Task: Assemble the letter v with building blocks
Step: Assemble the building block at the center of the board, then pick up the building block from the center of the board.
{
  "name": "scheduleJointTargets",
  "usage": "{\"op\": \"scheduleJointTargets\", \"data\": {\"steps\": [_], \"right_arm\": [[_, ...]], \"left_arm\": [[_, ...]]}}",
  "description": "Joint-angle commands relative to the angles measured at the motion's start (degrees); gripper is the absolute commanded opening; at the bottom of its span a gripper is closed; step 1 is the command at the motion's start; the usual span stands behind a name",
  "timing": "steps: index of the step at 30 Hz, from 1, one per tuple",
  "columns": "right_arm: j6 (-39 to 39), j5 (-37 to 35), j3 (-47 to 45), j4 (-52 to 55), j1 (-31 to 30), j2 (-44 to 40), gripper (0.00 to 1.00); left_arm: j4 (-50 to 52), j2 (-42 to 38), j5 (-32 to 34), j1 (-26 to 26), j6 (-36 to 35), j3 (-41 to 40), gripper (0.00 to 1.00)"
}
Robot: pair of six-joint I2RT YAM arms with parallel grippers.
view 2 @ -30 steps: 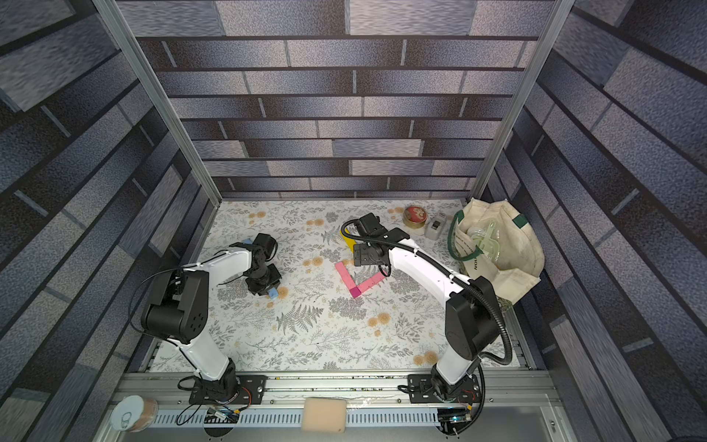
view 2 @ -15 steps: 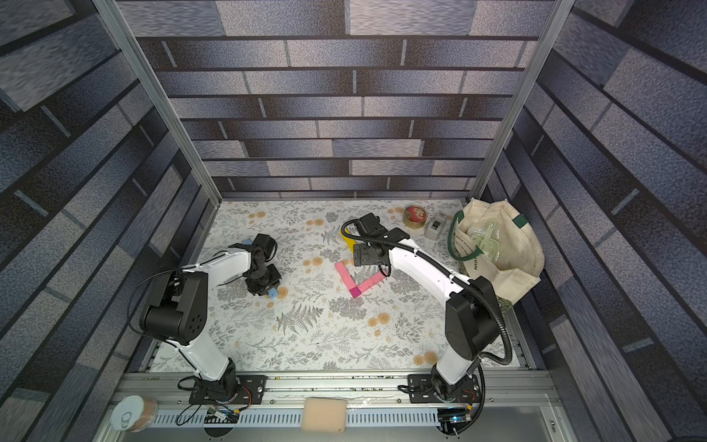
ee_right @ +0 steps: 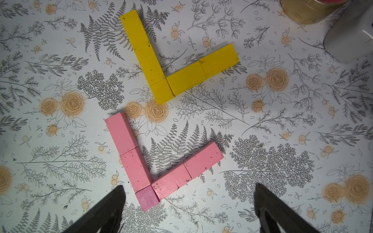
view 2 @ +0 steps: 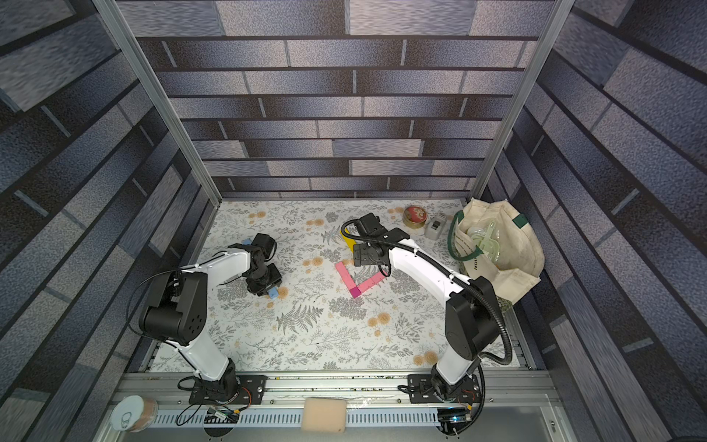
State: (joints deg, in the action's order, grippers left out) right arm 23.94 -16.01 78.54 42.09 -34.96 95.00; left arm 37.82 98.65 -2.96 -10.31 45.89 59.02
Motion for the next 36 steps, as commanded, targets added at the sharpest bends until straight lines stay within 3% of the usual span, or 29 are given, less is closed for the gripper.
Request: {"op": "scheduleJointTargets", "data": {"steps": [1,8,11,15,20,24,36], "right_arm": [[0.2,0.4,-0.4,-0.6,0.5,-1.1,1.00],[0.5,0.8,-0.4,-1.1,0.6,-1.0,1.00],[0.5,1.2,0.0,-1.2,0.5,-0.8,1.00],[0.2,1.8,1.0,-0.9,0.6,-0.6,1.00],[-0.3,2.0,3.0,0.4,0.5,-0.3,1.00],[-0.4,1.2,3.8,1.4,0.5,-0.5,1.00],[-0.1,0.8,4.3,2.2,0.5,0.1,1.00]], "left_arm": [[1.0,0.8,1.7,0.4,-0.8,-2.4,0.52],[7.5,-4.8,3.1,1.4,-1.7,-0.9,0.65],[11.6,-9.2,4.5,3.8,-3.5,2.2,0.77],[14.6,-12.0,5.7,9.3,-8.2,11.3,1.00],[13.3,-4.1,-2.8,13.9,-9.5,21.7,1.00],[14.5,4.0,-3.4,14.1,-10.4,27.5,0.95],[12.1,12.7,-3.6,16.4,-12.3,25.3,0.70]]}}
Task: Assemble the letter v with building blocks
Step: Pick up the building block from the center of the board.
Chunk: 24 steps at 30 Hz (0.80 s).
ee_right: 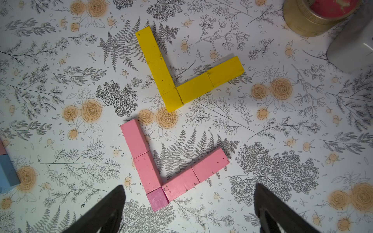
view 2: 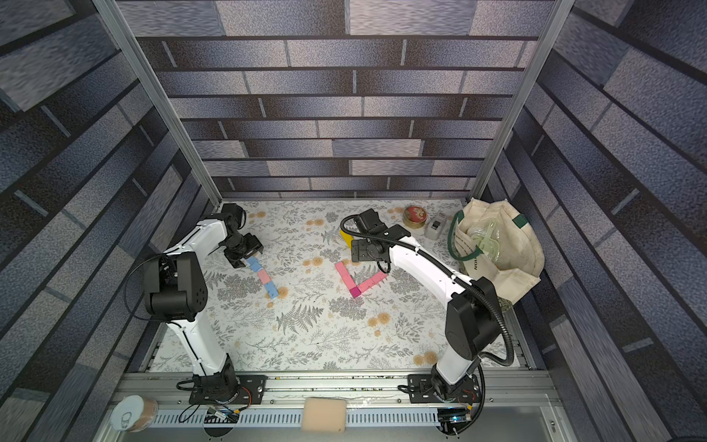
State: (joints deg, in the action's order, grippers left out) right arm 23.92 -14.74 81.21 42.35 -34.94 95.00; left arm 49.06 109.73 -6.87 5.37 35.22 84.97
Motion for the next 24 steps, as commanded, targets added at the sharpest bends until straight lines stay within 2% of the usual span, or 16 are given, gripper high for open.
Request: {"op": "scheduleJointTargets", "data": {"steps": [1,24], "right_arm": [[-0.1,-0.5,1.7,1.9,0.5,0.2,1.00],[-0.4,-2.5,0.2,2.1,0.6,-1.4,1.00]], "left_arm": [[0.6,2.0,0.4,0.9,-1.7,-0.8,0.69],[-4.6,7.5,0.9,0.5,-1.5,-3.8,0.47]]}}
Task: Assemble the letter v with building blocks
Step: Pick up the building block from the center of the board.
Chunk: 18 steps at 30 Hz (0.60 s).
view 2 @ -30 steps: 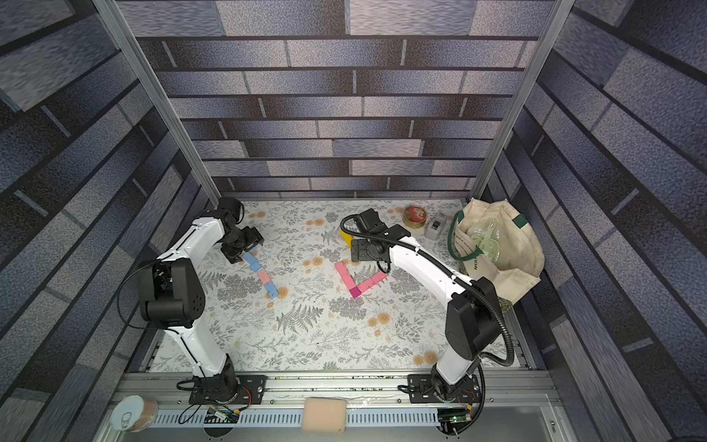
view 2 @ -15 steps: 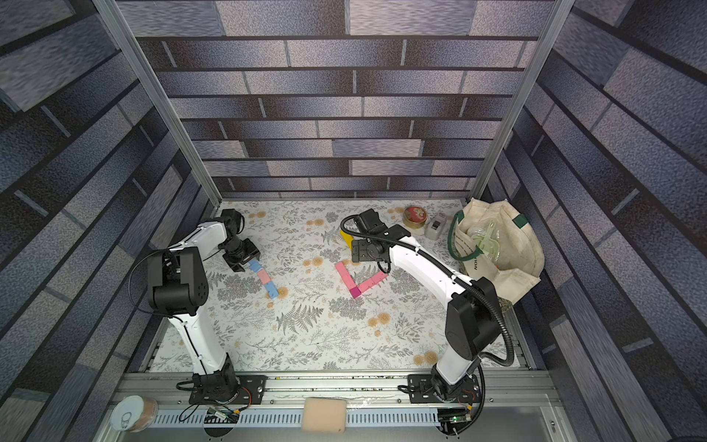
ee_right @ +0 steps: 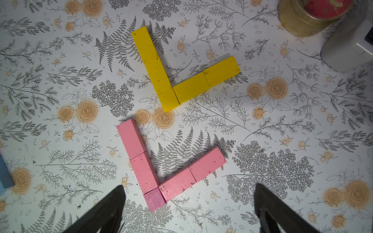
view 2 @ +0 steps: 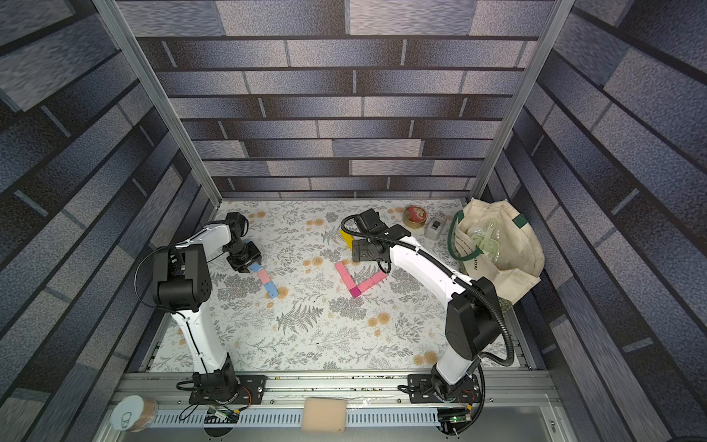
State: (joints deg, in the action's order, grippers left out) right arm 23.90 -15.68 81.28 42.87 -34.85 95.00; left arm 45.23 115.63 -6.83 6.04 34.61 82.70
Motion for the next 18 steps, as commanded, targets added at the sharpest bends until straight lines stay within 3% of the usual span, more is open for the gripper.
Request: {"op": "scheduleJointTargets", "data": {"steps": [1,8,13,18], "right_arm": [[-0.4,-1.6,0.0,1.7,0.5,-1.6,1.00],[-0.4,-1.9,0.0,2.2,0.5,-1.7,1.00],[-0.7,-2.0,0.2,2.5,1.1,-2.9,1.00],[-1.7,-2.3,1.2,3.8,1.9,-3.5,1.00]], "left_arm": [[-1.2,1.7,0.9,-0.2,-0.9,-1.9,0.45],[-2.6,-1.5,-0.9,-0.1,-1.1,-1.3,0.28],[-0.9,-9.0,-2.4,-2.5,-0.3,0.2,0.26],[0.3,-18.1,-2.8,-7.6,1.3,-5.4,0.28]]}}
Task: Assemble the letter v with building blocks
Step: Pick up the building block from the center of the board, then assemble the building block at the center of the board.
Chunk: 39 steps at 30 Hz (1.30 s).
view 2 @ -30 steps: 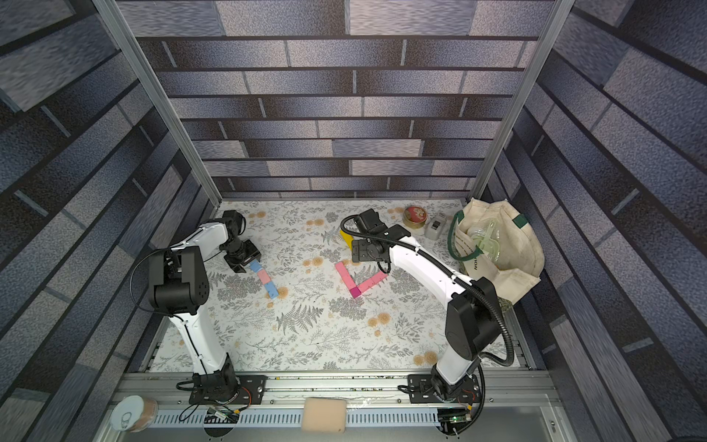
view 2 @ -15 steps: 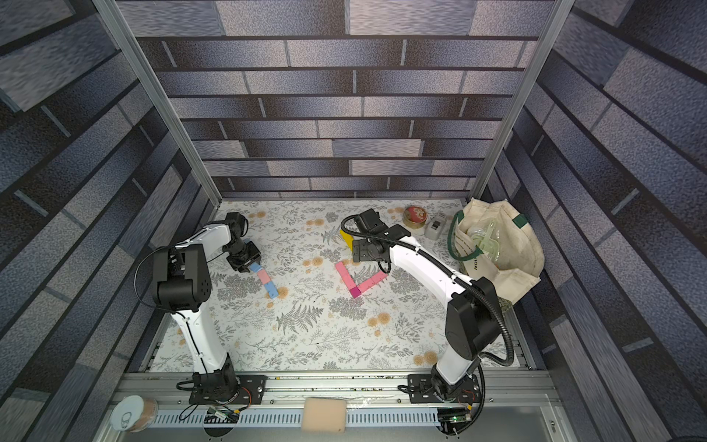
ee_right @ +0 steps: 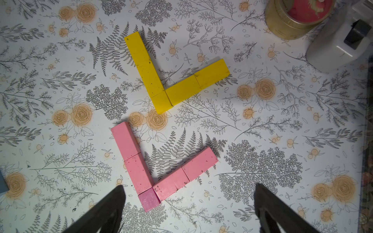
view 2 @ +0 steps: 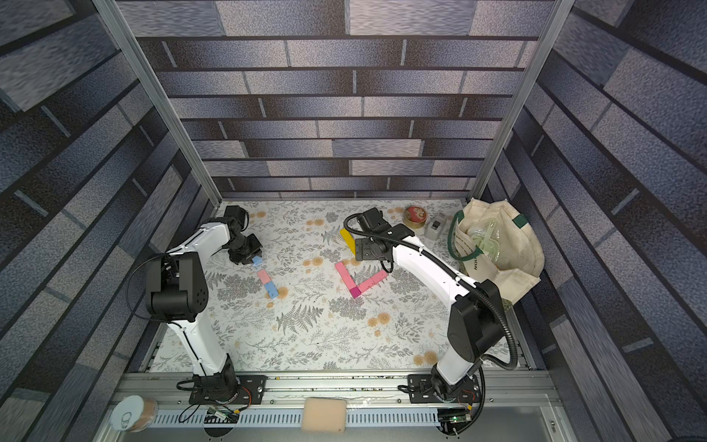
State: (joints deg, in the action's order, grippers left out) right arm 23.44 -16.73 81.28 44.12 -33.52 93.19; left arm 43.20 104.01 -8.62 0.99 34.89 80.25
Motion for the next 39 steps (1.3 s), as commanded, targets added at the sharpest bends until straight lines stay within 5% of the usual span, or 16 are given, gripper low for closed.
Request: {"op": "scheduleJointTargets", "data": {"steps": [1,8,17,39], "right_arm": [[-1.4,-1.5,1.3,2.9,0.8,-1.8,1.00],[-1.2,-1.5,0.0,3.4,1.1,-3.8,1.00],[1.1,-0.1,-3.9,1.9,1.1,-5.5,1.00],[0.8,0.9,-4.2,-0.1,1.1,-3.6,1.00]], "left_arm": [[2.3,-8.4,-0.7,-4.0,1.4,-5.0,0.28],[-0.6,-17.3,1.4,-16.8,3.5,-18.4,0.30],[-3.3,-15.2,6.3,-29.6,7.0,-26.2,0.29],[-6.7,-13.8,11.5,-23.3,14.4,-34.1,0.32]]}}
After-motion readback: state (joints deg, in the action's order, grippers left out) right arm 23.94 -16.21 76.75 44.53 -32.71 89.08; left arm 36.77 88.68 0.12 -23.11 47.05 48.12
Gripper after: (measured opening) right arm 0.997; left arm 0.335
